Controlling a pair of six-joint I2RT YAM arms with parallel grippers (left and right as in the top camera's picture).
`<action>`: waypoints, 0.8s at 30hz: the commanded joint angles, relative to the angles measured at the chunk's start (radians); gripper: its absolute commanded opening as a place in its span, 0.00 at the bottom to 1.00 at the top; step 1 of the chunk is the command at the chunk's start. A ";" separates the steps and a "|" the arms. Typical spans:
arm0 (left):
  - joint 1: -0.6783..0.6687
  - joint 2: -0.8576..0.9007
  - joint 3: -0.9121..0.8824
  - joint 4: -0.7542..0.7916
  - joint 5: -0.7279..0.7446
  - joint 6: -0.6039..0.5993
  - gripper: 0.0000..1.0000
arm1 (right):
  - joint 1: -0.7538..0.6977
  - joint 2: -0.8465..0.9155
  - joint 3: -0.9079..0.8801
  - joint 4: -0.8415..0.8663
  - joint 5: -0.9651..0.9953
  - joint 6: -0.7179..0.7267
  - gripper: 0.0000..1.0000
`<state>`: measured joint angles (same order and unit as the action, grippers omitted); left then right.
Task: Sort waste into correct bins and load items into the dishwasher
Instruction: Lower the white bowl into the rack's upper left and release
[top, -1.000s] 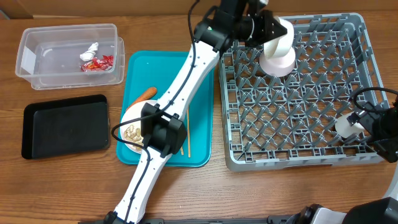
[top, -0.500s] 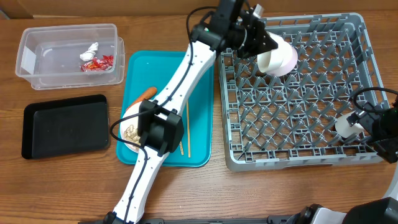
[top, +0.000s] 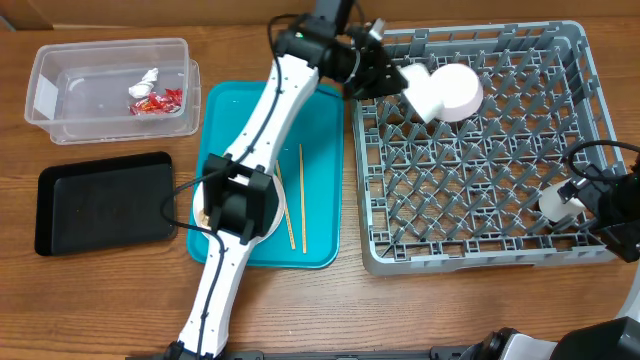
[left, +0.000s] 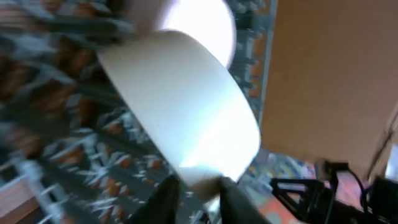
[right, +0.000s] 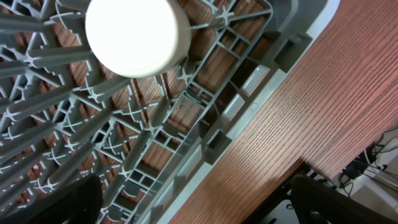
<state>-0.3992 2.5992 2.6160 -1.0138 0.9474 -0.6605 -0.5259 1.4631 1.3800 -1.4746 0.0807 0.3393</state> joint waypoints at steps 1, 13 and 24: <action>0.028 0.030 -0.012 -0.054 -0.040 0.056 0.44 | -0.003 -0.021 0.022 0.003 -0.005 -0.004 1.00; 0.050 -0.061 -0.006 -0.198 -0.272 0.231 0.66 | -0.003 -0.021 0.022 0.004 -0.004 -0.004 1.00; 0.053 -0.295 -0.006 -0.452 -0.832 0.323 0.85 | -0.003 -0.021 0.022 0.003 -0.008 -0.003 1.00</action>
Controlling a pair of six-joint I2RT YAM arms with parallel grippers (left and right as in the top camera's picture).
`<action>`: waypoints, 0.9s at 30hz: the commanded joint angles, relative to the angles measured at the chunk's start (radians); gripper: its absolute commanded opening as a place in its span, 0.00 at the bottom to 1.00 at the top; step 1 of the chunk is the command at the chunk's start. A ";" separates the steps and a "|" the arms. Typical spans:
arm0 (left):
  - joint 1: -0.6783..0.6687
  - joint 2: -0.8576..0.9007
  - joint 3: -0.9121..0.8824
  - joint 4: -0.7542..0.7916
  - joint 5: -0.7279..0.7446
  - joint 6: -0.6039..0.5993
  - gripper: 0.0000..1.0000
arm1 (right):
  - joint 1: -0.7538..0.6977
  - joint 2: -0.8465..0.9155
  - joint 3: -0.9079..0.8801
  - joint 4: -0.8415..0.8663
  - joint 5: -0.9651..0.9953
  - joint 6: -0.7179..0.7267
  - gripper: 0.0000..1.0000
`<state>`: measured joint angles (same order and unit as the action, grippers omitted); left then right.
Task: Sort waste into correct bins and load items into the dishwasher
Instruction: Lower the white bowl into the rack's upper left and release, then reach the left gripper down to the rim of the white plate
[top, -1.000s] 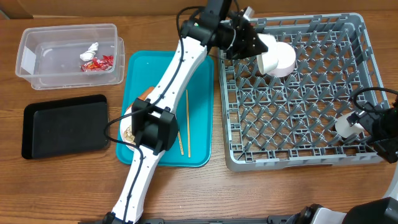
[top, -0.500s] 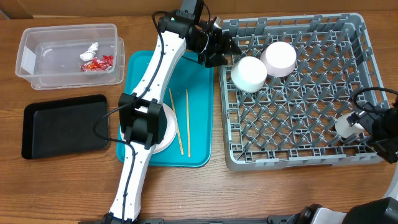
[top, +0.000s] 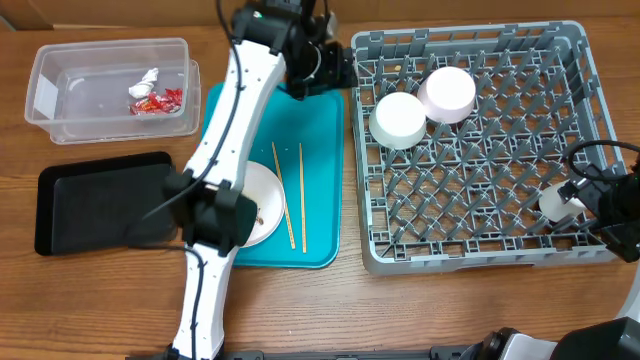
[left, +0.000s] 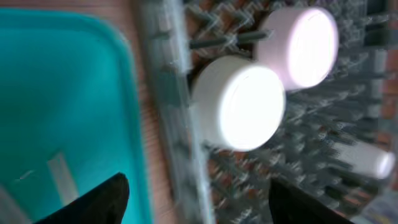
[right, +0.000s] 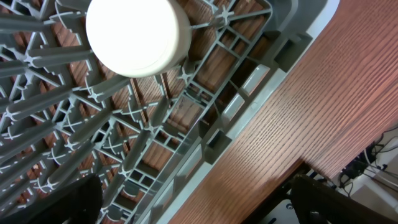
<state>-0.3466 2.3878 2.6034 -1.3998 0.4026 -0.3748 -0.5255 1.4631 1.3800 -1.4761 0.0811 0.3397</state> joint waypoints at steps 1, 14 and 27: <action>0.000 -0.099 0.006 -0.119 -0.381 0.029 0.86 | -0.003 -0.021 0.022 0.005 -0.013 -0.004 1.00; 0.023 -0.156 0.002 -0.290 -0.539 -0.017 0.86 | -0.003 -0.021 0.022 -0.004 -0.058 -0.034 1.00; 0.136 -0.418 -0.301 -0.290 -0.532 0.018 0.86 | -0.003 -0.021 0.022 -0.007 -0.058 -0.034 1.00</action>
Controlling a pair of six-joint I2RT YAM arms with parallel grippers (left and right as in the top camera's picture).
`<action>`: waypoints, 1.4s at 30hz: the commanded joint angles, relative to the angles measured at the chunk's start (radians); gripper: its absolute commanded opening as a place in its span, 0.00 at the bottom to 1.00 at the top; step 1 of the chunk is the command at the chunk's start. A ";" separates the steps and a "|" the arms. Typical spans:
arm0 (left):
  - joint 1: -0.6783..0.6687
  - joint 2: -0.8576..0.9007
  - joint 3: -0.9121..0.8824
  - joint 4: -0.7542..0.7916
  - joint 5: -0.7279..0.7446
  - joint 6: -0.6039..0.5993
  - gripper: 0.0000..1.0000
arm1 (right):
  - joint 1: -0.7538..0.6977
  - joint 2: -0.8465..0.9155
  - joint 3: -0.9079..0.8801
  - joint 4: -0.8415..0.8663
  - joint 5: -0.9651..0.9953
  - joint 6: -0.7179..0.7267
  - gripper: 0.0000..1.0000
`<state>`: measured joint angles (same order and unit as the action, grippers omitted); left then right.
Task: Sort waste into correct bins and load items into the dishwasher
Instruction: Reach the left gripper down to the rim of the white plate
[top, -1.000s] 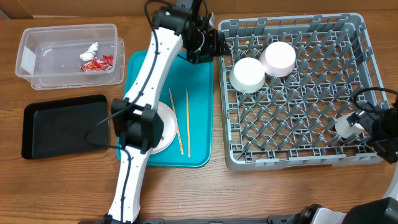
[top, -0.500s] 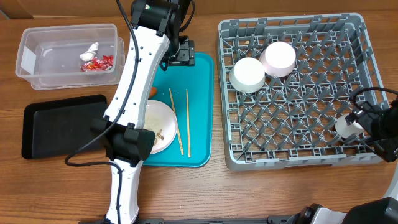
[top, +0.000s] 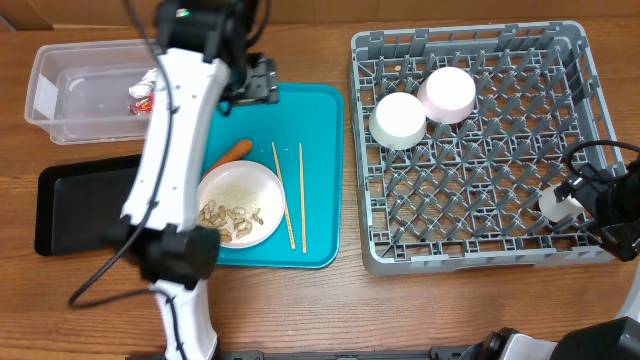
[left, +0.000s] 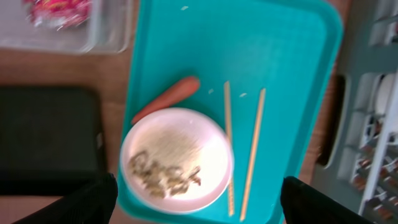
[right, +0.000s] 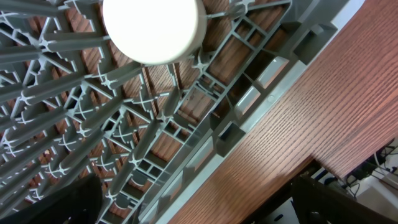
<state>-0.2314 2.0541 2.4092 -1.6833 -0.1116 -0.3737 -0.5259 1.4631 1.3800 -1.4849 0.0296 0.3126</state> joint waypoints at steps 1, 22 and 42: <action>0.031 -0.122 -0.173 -0.007 -0.018 0.013 0.85 | -0.003 -0.021 0.022 0.002 -0.006 -0.006 1.00; -0.154 -0.354 -1.001 0.325 -0.029 -0.157 0.75 | -0.003 -0.021 0.022 0.002 -0.010 -0.006 1.00; -0.221 -0.354 -1.242 0.671 -0.065 -0.157 0.66 | -0.001 -0.021 0.022 0.002 -0.029 -0.007 1.00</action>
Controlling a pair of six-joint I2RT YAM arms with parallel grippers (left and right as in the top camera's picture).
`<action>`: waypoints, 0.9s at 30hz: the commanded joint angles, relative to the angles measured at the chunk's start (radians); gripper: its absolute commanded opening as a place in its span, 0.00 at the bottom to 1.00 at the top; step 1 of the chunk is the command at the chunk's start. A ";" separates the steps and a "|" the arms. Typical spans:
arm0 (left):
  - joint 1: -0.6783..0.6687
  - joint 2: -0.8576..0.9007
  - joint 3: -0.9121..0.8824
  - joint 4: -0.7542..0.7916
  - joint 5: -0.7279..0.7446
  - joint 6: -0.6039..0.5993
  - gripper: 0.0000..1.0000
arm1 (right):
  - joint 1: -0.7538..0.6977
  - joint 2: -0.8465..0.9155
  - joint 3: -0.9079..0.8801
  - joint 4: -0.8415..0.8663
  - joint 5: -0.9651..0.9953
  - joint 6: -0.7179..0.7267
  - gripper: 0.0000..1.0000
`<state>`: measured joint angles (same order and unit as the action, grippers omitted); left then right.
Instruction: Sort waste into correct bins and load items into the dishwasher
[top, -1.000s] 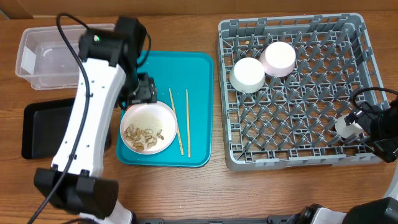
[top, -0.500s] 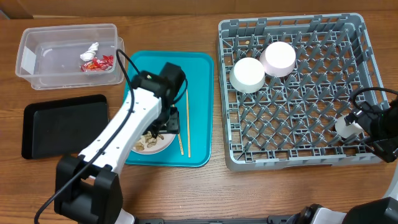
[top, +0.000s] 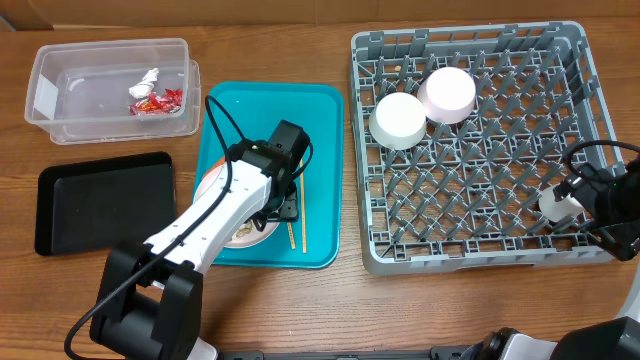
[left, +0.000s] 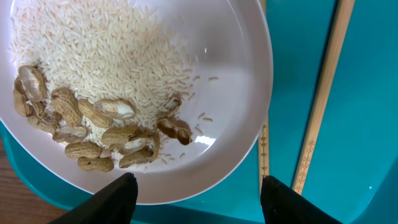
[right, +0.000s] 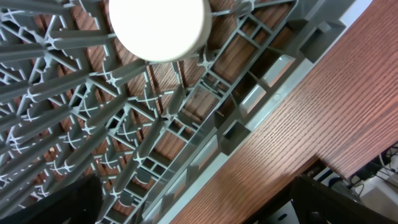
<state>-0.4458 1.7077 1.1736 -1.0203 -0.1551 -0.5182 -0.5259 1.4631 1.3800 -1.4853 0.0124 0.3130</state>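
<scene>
A white plate of rice and peanuts lies on the teal tray, with two wooden chopsticks beside it. My left gripper hangs low over the plate's near edge, open, one finger on either side and nothing held. In the overhead view the left gripper and arm cover most of the plate. Two white bowls sit upside down in the grey dish rack. My right gripper is open in the rack's right corner, next to a white cup.
A clear bin with wrappers stands at the back left. A black tray lies in front of it. The rack's grey tines surround the right gripper, and the table's right edge is close.
My left gripper was high above the tray's back left corner and is now low over the near edge of the plate, still open. The right gripper has barely shifted.
At first my left gripper held a white bowl over the rack. Then that bowl sat upside down beside the other one and the gripper was open at the tray's back edge. Later it was high over the tray, and now it is down at the plate.
</scene>
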 joint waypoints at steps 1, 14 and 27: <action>-0.006 -0.008 -0.006 0.011 -0.020 -0.013 0.65 | -0.001 -0.021 0.022 0.002 -0.011 -0.007 1.00; -0.008 0.087 -0.034 0.045 -0.002 0.025 0.61 | -0.001 -0.021 0.022 0.003 -0.011 -0.007 1.00; -0.028 0.136 -0.034 0.046 0.022 0.070 0.57 | -0.001 -0.021 0.022 0.006 -0.011 -0.008 1.00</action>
<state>-0.4622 1.8332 1.1496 -0.9756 -0.1383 -0.4786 -0.5255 1.4631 1.3800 -1.4841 0.0040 0.3130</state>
